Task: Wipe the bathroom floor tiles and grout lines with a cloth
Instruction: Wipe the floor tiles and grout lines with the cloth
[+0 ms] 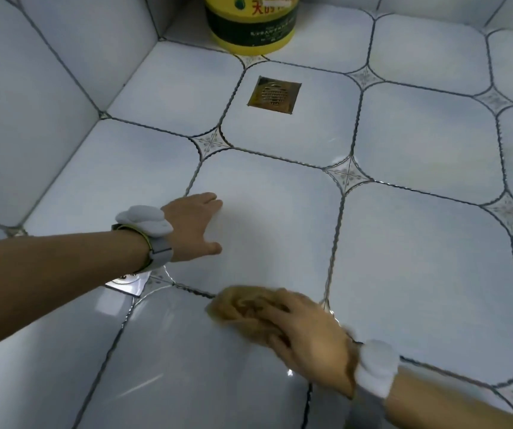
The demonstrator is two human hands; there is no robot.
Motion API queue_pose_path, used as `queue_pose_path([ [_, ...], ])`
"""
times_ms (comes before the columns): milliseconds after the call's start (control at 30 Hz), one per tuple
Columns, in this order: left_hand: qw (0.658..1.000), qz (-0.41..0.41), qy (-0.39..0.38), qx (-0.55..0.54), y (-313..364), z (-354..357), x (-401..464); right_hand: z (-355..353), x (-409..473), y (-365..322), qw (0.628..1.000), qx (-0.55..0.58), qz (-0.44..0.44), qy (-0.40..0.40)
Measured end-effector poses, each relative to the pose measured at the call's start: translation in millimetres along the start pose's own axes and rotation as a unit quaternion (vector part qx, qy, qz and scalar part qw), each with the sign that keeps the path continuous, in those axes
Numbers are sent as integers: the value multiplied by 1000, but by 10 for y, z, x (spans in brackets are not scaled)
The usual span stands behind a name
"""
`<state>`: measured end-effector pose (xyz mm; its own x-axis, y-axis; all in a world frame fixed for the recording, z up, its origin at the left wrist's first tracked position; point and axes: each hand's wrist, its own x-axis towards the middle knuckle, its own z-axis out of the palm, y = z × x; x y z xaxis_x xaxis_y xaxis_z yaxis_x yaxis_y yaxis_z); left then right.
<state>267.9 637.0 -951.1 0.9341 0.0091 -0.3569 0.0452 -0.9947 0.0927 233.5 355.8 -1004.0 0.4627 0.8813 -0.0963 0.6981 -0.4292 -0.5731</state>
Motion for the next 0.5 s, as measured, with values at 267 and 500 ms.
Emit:
queue_pose_path([
  [267, 999, -21, -23, -7, 1, 70, -143, -786, 957, 766, 963, -82, 186, 179],
  [500, 998, -54, 18, -24, -215, -53, -156, -619, 1155, 630, 916, -62, 274, 288],
])
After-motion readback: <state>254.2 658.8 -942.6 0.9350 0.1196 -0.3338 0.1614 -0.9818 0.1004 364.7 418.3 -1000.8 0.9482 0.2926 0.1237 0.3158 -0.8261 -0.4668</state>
